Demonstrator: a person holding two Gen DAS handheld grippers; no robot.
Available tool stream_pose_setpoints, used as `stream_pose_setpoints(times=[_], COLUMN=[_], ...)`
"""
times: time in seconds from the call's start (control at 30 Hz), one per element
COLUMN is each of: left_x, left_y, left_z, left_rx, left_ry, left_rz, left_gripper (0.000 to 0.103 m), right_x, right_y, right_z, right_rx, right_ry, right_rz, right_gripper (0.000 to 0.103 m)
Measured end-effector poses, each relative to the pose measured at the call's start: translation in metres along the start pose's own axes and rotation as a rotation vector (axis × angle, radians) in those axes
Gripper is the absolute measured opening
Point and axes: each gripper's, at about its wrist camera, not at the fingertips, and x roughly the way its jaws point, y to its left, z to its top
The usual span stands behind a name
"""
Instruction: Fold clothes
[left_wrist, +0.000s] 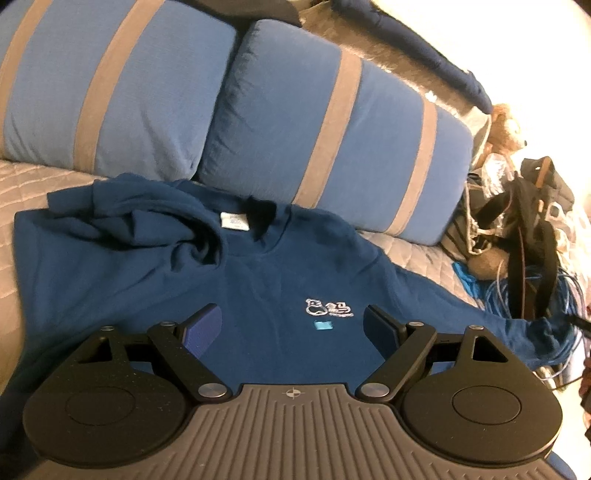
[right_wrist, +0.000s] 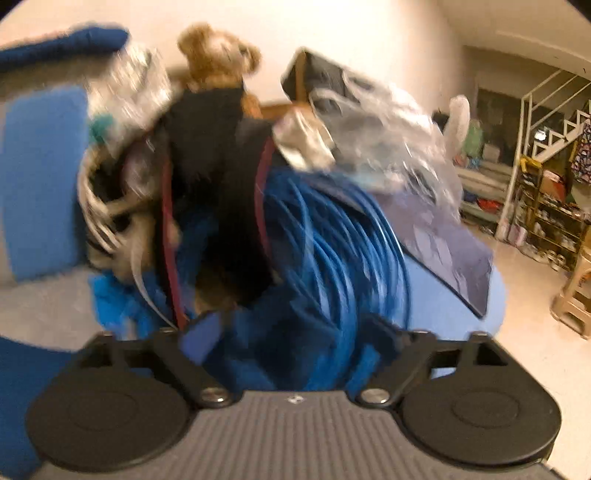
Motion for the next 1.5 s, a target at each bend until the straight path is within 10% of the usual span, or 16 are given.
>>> stream_pose_setpoints(times=[0.57, 0.87, 1.5], left_x=[-0.006, -0.042, -0.089], left_y=[0.0, -0.013, 0.094], left_z=[0.001, 0.028, 0.099], left_rx=[0.012, 0.17, -0.018], left_ry=[-0.126, -0.16, -0.185], left_rz=[0.023, 0.171, 0.315], left_gripper=[0.085, 0.085, 0.084], right_x=[-0.127, -0.187, -0.218], right_y=[0.203, 0.301, 0.376], right_z=[0.037, 0.029, -0.063], right_rx=[-0.155, -0.19, -0.173], right_ry=[-0.116, -0.093, 0.12], right_rz=[0.49, 0.671, 0.845], right_gripper=[0.103, 0.103, 0.103])
